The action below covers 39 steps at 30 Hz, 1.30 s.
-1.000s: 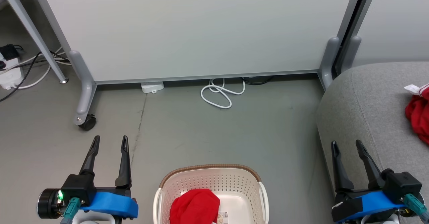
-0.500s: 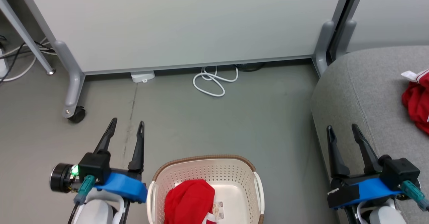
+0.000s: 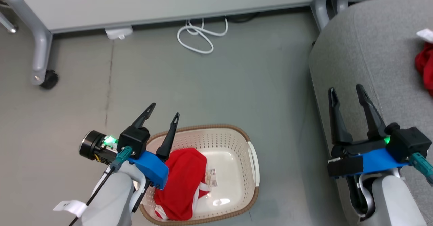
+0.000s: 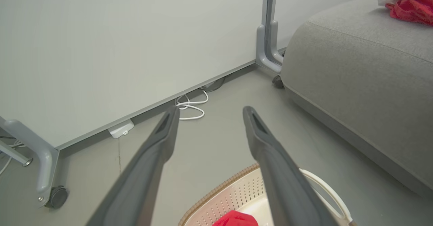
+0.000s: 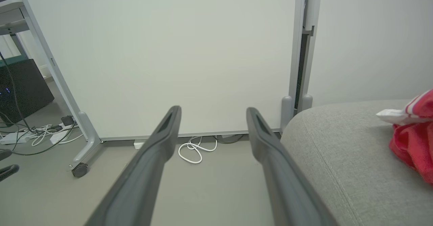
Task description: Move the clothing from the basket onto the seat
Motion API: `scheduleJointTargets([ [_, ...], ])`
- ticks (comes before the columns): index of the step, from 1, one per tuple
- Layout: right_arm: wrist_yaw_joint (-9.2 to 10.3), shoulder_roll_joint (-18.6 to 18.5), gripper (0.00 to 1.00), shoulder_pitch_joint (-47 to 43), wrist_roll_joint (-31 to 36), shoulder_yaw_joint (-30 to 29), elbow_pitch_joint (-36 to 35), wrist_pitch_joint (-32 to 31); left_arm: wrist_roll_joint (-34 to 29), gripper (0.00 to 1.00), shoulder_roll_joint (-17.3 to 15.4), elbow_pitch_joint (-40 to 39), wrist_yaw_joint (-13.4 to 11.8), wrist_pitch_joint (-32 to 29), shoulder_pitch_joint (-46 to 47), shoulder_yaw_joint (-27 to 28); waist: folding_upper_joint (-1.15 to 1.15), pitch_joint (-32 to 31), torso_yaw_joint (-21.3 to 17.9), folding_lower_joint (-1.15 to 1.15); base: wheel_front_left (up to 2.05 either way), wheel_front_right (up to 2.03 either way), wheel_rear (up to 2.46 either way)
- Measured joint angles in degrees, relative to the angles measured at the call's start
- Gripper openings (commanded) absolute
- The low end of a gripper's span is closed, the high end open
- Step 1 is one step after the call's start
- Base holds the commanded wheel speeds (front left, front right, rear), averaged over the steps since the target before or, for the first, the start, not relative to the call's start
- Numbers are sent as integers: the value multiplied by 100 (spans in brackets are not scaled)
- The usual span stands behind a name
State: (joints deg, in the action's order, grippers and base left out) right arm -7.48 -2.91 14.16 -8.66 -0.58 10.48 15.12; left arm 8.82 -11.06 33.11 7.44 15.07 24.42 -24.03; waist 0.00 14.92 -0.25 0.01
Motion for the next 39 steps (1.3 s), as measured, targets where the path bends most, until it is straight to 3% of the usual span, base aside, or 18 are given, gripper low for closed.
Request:
scheduleJointTargets([
  [26,0,1,100,1189,327,220,-442,0,945,100,-190,3052,1,-119,1999,-2762,0,2289,-436,1,0,0,0],
  [39,0,1,100,1346,468,167,-768,0,1156,100,-101,3659,1,-720,2685,-4001,0,3129,-543,0,0,0,0],
])
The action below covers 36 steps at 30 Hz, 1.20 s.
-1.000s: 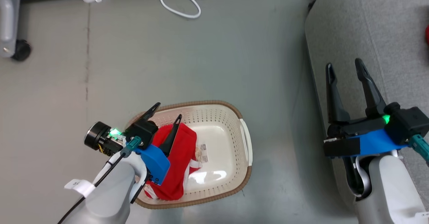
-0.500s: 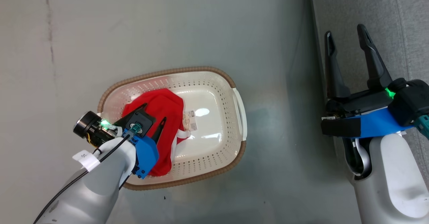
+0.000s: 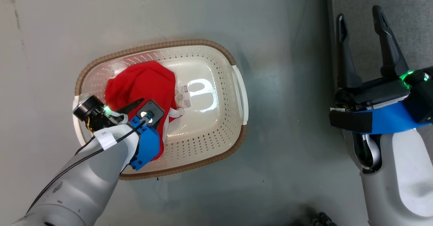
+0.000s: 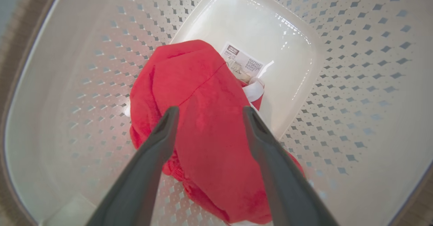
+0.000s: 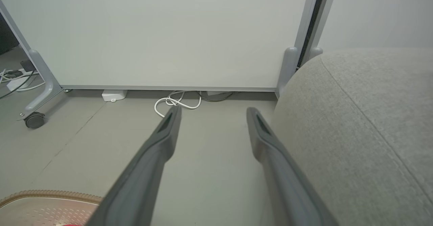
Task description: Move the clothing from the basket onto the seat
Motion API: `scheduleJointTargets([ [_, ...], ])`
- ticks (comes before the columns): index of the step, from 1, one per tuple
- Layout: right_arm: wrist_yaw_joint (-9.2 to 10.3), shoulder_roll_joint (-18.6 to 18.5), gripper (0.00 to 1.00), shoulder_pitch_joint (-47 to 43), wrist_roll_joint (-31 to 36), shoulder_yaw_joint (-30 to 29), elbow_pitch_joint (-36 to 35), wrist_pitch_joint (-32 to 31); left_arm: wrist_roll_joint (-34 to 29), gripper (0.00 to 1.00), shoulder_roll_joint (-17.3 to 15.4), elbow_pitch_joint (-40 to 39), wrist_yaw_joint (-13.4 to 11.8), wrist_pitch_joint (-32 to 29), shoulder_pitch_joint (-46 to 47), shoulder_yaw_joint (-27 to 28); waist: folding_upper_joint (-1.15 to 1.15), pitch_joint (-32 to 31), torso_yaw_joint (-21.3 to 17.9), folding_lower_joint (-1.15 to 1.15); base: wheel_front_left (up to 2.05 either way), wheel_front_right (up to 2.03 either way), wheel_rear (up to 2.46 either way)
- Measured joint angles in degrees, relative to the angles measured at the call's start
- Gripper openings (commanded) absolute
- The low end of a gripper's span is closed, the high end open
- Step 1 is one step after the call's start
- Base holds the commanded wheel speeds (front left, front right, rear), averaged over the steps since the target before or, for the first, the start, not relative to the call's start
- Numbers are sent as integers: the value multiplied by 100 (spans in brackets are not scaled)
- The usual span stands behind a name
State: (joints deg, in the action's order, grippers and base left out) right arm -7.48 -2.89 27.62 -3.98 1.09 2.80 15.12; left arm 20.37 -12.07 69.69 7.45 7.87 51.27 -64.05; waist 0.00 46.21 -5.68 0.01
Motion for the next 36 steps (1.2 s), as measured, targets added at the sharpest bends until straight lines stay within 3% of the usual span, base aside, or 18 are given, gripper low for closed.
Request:
scheduleJointTargets([
  [17,-1,0,100,70,-66,12,-333,0,519,100,170,26,0,-233,540,-801,0,796,-54,0,0,0,0],
  [36,0,-1,100,4,-67,-25,-840,0,-71,100,32,369,-3,-480,1062,-912,0,1434,-256,0,0,0,0],
])
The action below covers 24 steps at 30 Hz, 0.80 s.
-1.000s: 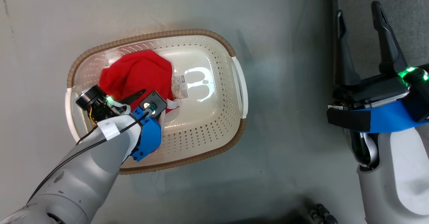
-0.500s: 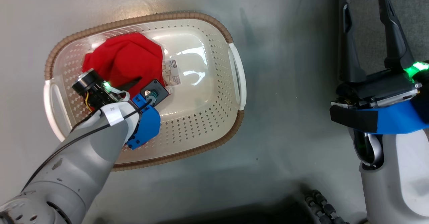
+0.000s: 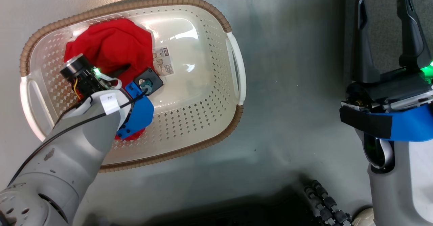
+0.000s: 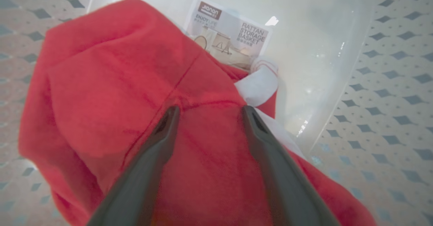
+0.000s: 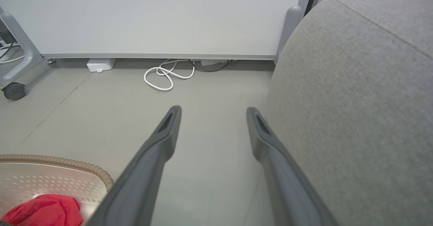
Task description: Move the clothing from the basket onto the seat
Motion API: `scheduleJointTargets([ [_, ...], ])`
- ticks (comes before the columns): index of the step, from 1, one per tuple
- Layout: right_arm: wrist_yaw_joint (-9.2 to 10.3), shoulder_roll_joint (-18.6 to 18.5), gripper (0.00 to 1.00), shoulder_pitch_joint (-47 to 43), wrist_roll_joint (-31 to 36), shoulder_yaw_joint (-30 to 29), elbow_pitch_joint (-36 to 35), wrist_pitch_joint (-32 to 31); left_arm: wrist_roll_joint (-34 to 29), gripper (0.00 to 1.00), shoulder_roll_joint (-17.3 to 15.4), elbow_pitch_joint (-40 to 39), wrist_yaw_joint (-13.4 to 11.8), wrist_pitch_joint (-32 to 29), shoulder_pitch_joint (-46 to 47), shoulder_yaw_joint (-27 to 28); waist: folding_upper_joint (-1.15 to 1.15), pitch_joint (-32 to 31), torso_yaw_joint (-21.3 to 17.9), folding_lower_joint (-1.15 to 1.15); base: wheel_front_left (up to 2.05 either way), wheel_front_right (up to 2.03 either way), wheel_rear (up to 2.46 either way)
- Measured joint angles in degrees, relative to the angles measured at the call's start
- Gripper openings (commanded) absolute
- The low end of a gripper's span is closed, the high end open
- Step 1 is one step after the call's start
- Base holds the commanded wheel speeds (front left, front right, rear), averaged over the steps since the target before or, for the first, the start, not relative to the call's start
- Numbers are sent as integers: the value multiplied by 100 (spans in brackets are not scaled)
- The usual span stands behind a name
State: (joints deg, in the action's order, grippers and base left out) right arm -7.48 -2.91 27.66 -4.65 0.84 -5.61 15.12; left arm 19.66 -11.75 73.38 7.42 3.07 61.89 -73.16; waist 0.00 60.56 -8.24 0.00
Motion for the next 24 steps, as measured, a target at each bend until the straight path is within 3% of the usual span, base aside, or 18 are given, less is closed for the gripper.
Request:
scheduleJointTargets([
  [3,-1,1,100,-29,8,0,-65,0,5,100,2,11,-34,-49,47,0,0,23,3,0,0,0,0],
  [4,0,1,100,-45,9,1,-78,0,-9,74,1,15,-37,-97,47,0,0,24,6,0,0,0,0],
  [5,-1,1,100,-70,10,2,-92,0,-9,34,0,20,-37,-122,47,-1,0,25,10,-1,0,0,0],
  [6,-1,1,100,-87,14,3,-97,0,-9,0,0,22,-37,-122,48,-2,0,26,15,0,0,0,0],
  [24,-1,1,100,-48,56,41,138,0,364,0,361,38,-30,627,-124,67,0,-652,231,0,0,0,0],
])
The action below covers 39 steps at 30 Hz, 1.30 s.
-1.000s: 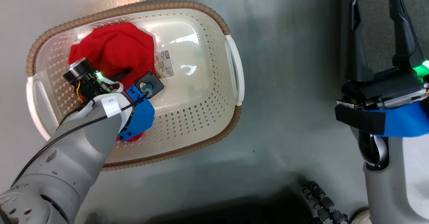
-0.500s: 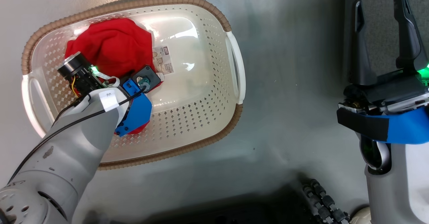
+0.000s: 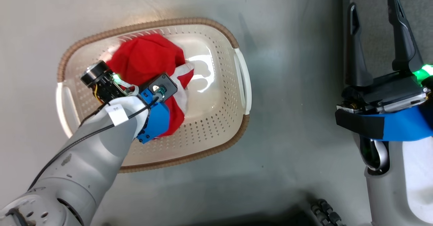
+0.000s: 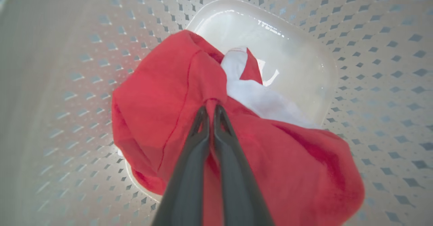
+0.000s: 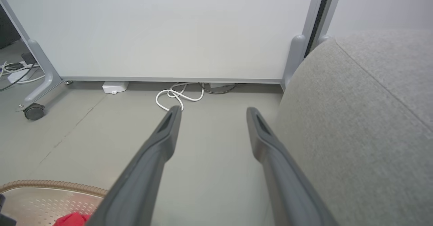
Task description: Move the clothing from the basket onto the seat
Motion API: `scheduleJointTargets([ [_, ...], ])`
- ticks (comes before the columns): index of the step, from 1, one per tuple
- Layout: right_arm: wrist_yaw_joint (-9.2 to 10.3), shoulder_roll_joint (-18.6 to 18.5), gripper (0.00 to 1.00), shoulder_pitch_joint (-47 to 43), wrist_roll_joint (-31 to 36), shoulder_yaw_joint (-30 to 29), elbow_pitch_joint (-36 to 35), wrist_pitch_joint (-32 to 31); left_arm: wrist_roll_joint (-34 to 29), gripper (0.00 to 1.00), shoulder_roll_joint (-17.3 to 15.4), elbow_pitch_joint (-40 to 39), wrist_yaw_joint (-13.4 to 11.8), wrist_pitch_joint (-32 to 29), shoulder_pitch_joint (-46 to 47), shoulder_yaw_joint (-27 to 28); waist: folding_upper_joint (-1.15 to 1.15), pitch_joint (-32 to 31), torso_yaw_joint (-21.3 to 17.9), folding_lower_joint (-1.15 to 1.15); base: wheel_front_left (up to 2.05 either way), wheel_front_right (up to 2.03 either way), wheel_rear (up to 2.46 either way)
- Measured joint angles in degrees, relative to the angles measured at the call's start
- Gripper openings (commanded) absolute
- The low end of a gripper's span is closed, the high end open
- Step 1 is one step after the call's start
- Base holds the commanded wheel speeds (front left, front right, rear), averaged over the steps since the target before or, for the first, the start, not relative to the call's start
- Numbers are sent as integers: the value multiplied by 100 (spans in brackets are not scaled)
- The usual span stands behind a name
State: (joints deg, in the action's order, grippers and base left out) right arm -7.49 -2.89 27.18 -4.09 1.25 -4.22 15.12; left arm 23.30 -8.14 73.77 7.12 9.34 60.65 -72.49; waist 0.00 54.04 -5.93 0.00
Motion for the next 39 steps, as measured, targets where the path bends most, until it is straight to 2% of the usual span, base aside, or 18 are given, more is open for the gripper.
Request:
scheduleJointTargets([
  [11,0,1,100,-38,-1,15,322,0,314,0,207,-60,32,480,-332,98,0,-867,166,0,0,0,0],
  [18,1,2,100,-202,1,-36,487,0,502,0,229,-266,32,554,-595,212,0,-1522,264,-1,0,0,0],
  [23,0,1,100,-354,3,-73,609,0,595,0,156,-790,-12,565,-798,499,0,-1995,372,-1,0,0,0],
  [28,0,2,100,-528,2,-87,735,0,592,0,-48,-1343,-158,565,-1061,869,0,-2474,482,-1,0,0,0],
  [39,1,2,100,-950,-62,-137,957,0,219,0,-378,-2742,-383,565,-1558,1836,0,-3478,627,-2,0,0,0],
])
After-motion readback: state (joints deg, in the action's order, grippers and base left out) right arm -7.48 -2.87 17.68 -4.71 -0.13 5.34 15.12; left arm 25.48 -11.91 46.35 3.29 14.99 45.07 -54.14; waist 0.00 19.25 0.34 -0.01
